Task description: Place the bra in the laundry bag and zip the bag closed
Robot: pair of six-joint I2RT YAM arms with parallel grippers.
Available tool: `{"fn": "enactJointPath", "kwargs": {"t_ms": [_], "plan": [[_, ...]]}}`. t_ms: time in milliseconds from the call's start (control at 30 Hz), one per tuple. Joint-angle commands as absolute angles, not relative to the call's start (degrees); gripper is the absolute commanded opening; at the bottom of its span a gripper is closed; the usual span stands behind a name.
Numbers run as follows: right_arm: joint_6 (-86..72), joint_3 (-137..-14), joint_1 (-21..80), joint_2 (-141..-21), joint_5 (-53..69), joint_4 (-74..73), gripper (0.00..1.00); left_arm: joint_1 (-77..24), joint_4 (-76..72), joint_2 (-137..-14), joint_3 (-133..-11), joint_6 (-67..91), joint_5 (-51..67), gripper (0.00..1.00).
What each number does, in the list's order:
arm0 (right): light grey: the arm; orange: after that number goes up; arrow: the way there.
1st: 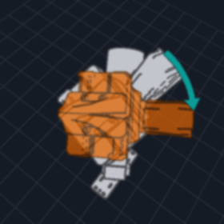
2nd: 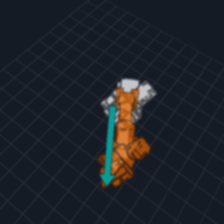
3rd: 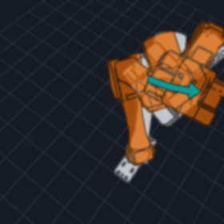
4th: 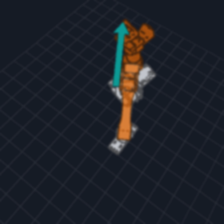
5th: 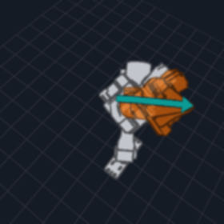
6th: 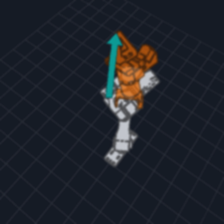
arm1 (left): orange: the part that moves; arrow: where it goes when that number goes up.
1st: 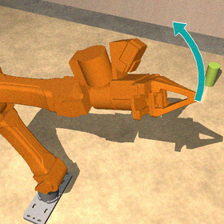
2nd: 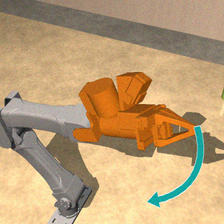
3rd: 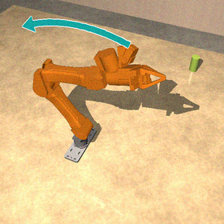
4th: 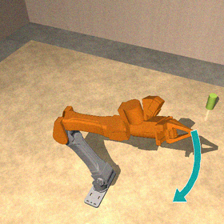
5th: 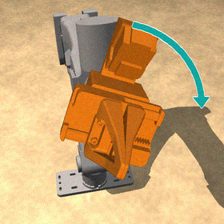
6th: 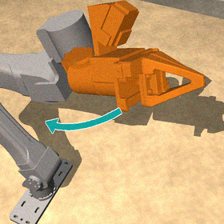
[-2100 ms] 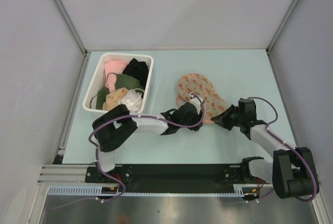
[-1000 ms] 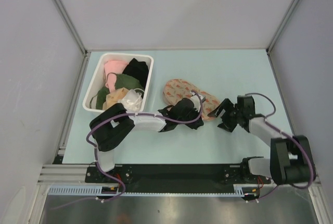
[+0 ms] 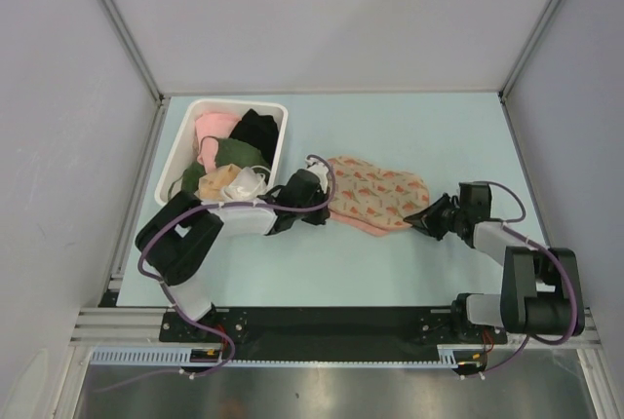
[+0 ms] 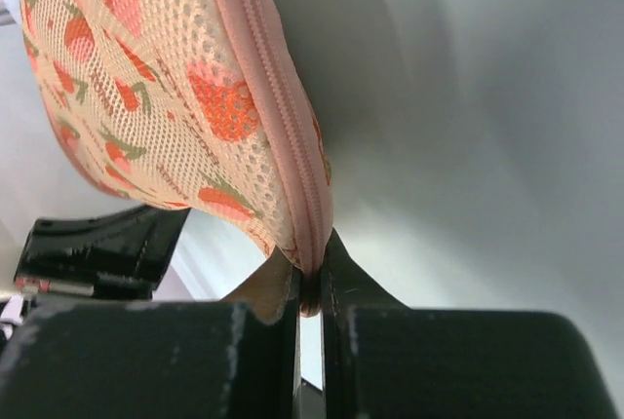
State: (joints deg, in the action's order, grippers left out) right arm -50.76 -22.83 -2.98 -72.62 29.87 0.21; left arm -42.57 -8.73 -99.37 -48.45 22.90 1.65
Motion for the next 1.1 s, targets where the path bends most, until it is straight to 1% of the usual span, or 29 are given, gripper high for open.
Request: {"fn": "enactJointPath", "kwargs": {"t_ms": [0, 33, 67, 100, 133, 167, 200, 233, 267, 300, 333, 400, 500, 567, 633, 700, 733, 800, 900, 1000, 1067], "plan": [[-42.8, -33.4, -3.3, -78.7, 28.1, -4.2, 0.0, -47.2, -7.0, -96.0, -50.2, 20.3, 4.0, 0.0], [-41.8, -36.0, -2.7, -80.2, 27.6, -5.3, 0.0, -49.1, -7.1, -96.1, -51.6, 21.2, 5.0, 0.0], [-39.6, -38.6, -2.5, -84.0, 26.9, -6.8, 0.03, -50.0, -7.3, -96.2, -52.2, 21.8, 5.7, 0.0], [-38.6, -41.0, -2.0, -85.6, 24.8, -10.7, 0.09, -50.9, -7.6, -96.3, -52.8, 22.6, 6.4, 0.0], [-37.7, -45.9, -1.6, -87.3, 24.1, -12.3, 0.18, -51.6, -8.5, -96.5, -53.3, 24.1, 7.8, 0.0], [-37.2, -47.4, -1.5, -88.8, 23.6, -13.5, 0.44, -52.8, -8.9, -96.5, -54.2, 24.8, 8.2, 0.0], [-36.1, -48.9, -1.5, -88.9, 22.8, -15.8, 0.58, -53.3, -9.1, -96.3, -54.7, 25.4, 8.5, 0.0], [-35.2, -50.1, -1.1, -88.4, 22.5, -17.1, 0.69, -53.9, -9.7, -96.2, -55.3, 26.8, 8.8, 0.0], [-34.4, -50.6, -0.6, -87.5, 21.8, -19.0, 0.88, -54.0, -10.1, -96.1, -55.5, 27.4, 9.1, 0.0], [-33.3, -50.8, -0.2, -83.4, 18.7, -22.8, 0.95, -54.0, -10.7, -95.9, -55.6, 28.3, 9.6, 0.0], [-33.4, -49.1, 0.7, -80.5, 16.4, -24.0, 1.0, -54.0, -10.6, -95.9, -56.2, 28.5, 9.5, 0.0], [-35.1, -46.2, 2.8, -70.6, 12.7, -25.6, 1.0, -54.1, -10.7, -96.0, -56.7, 28.7, 10.0, 0.0], [-39.2, -39.8, 2.4, -59.8, 14.0, -27.8, 1.0, -54.7, -10.5, -96.7, -57.8, 28.6, 10.6, 0.0], [-42.3, -36.9, 2.6, -56.0, 15.0, -29.1, 1.0, -55.2, -10.5, -97.4, -58.3, 28.7, 11.0, 0.0], [-47.9, -35.0, 3.8, -51.1, 18.9, -26.6, 0.98, -56.2, -10.5, -97.9, -58.7, 28.7, 11.0, 0.0], [-53.0, -31.7, 7.0, -49.2, 21.3, -20.3, 0.95, -56.8, -10.5, -98.1, -59.1, 28.9, 10.6, 0.0], [-57.1, -30.7, 8.3, -49.1, 21.2, -18.1, 0.91, -57.3, -10.6, -98.3, -59.3, 29.0, 10.6, 0.0], [-59.1, -29.4, 12.6, -50.6, 19.4, -14.2, 0.88, -57.9, -10.5, -98.6, -59.8, 29.1, 10.4, 0.0], [-63.6, -27.5, 16.0, -54.3, 17.6, -9.8, 0.69, -58.7, -10.2, -98.7, -60.3, 28.9, 10.0, 0.0], [-66.8, -25.4, 17.6, -56.5, 16.4, -3.6, 0.64, -59.8, -10.1, -98.4, -59.9, 28.8, 9.8, 0.0], [-66.8, -25.6, 18.5, -59.0, 16.3, -1.8, 0.56, -60.0, -10.1, -98.3, -59.4, 28.9, 9.8, 0.0]]}}
